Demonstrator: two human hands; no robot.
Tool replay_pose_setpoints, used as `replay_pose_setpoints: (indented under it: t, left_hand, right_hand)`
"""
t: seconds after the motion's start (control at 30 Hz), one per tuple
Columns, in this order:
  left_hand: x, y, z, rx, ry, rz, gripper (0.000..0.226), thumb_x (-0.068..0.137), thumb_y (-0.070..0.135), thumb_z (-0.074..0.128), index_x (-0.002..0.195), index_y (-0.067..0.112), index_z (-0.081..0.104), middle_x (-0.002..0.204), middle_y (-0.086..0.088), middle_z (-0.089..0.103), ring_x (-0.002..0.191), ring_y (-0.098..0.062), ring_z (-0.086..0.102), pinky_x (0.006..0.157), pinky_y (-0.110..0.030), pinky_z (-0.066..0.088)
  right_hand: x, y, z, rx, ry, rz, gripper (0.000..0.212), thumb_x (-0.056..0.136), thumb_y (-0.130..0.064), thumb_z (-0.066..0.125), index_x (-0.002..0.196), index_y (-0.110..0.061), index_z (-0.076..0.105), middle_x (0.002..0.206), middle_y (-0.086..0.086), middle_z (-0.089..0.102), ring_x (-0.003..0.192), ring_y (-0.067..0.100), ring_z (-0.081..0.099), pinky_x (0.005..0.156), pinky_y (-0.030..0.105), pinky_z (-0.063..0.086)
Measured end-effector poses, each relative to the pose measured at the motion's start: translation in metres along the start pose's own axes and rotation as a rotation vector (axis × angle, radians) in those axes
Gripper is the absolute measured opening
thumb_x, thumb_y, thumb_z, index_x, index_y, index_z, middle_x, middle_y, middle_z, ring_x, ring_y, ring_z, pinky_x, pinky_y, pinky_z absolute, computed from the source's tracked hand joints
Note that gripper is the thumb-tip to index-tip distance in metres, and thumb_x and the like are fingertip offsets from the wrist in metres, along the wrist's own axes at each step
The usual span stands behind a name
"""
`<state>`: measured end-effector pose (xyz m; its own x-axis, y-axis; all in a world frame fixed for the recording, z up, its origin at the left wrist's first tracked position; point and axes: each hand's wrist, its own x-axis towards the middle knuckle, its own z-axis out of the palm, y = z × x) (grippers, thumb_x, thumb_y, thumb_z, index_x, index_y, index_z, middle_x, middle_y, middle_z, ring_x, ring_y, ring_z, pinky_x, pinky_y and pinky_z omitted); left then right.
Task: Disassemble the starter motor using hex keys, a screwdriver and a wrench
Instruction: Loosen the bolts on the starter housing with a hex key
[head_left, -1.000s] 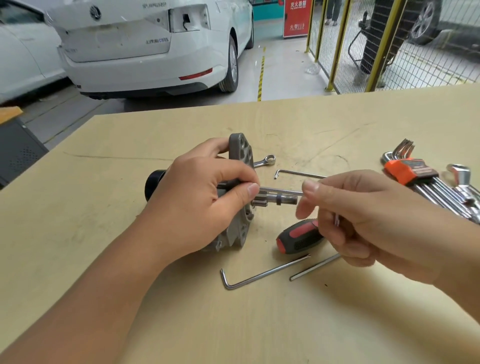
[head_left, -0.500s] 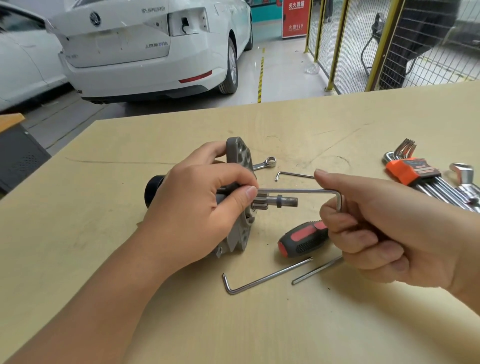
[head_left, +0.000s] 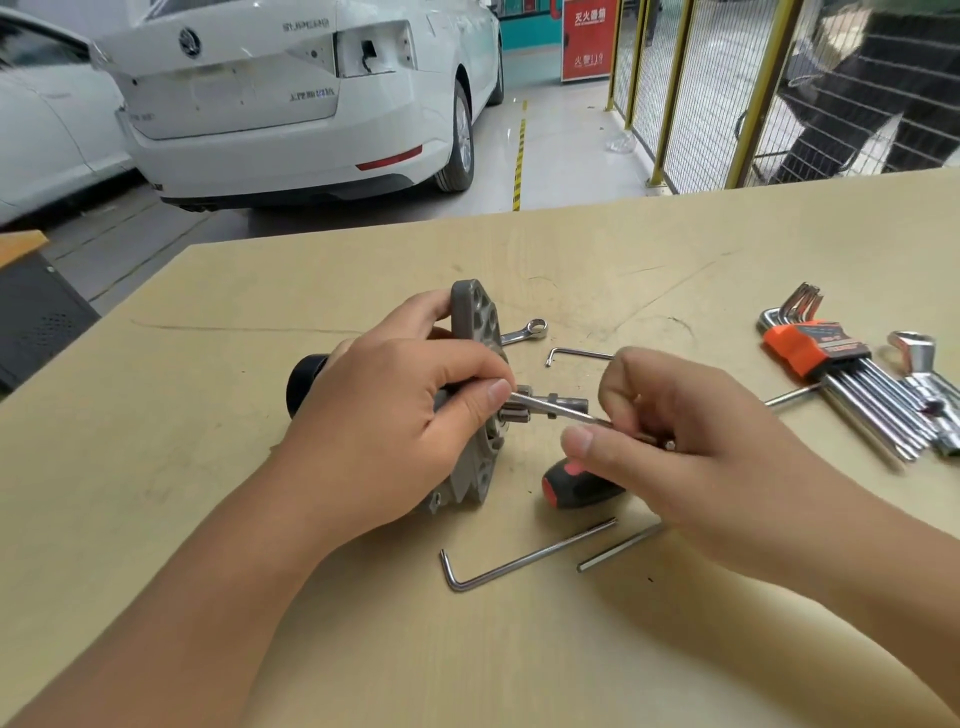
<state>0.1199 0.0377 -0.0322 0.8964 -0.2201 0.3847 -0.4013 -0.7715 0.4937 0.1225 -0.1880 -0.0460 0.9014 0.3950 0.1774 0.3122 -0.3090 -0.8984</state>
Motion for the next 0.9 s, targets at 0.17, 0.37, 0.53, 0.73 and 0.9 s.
replay_pose_setpoints:
  t: [0.17, 0.37, 0.53, 0.73, 0.9]
  left_hand:
    - [-0.002, -0.005, 0.003, -0.034, 0.067, -0.010, 0.015, 0.093, 0.040, 0.062, 0.104, 0.042, 0.071, 0.129, 0.013, 0.060, 0.109, -0.015, 0.067, 0.092, -0.047, 0.054]
    - [-0.001, -0.005, 0.003, -0.049, 0.082, -0.021, 0.015, 0.093, 0.040, 0.062, 0.104, 0.044, 0.070, 0.128, 0.017, 0.060, 0.111, -0.012, 0.066, 0.093, -0.046, 0.054]
    - [0.001, -0.006, 0.000, -0.058, 0.077, -0.039, 0.016, 0.092, 0.041, 0.061, 0.106, 0.044, 0.070, 0.128, 0.018, 0.060, 0.113, -0.013, 0.065, 0.095, -0.047, 0.053]
    - [0.005, -0.002, -0.004, -0.071, 0.021, -0.077, 0.023, 0.089, 0.042, 0.062, 0.109, 0.048, 0.072, 0.134, 0.015, 0.057, 0.117, -0.014, 0.064, 0.102, -0.047, 0.051]
    - [0.013, 0.001, -0.008, -0.050, -0.005, -0.114, 0.014, 0.094, 0.038, 0.069, 0.089, 0.047, 0.079, 0.140, 0.010, 0.054, 0.127, -0.016, 0.060, 0.108, -0.046, 0.046]
  right_hand:
    - [0.008, -0.009, -0.028, 0.313, -0.271, 0.492, 0.057, 0.061, -0.071, 0.063, 0.064, -0.015, 0.065, 0.055, 0.018, 0.053, 0.036, 0.020, 0.033, 0.040, 0.019, 0.028]
    - [0.010, -0.004, -0.052, 0.526, -0.460, 0.456, 0.050, 0.076, -0.051, 0.075, 0.061, -0.011, 0.049, 0.050, 0.013, 0.046, 0.030, 0.013, 0.035, 0.040, 0.016, 0.031]
    - [0.009, 0.002, -0.044, 0.315, -0.338, 0.116, 0.043, 0.082, -0.048, 0.069, 0.062, -0.013, 0.053, 0.053, 0.006, 0.049, 0.039, 0.018, 0.037, 0.041, 0.023, 0.031]
    - [0.012, 0.008, -0.048, -0.609, 0.030, -0.426, 0.040, 0.095, -0.049, 0.057, 0.072, -0.016, 0.059, 0.055, -0.007, 0.047, 0.053, 0.010, 0.042, 0.050, 0.015, 0.030]
    - [0.007, -0.002, -0.030, 0.258, -0.020, 0.343, 0.064, 0.075, -0.073, 0.060, 0.069, -0.010, 0.071, 0.056, 0.017, 0.061, 0.036, 0.021, 0.039, 0.038, 0.022, 0.030]
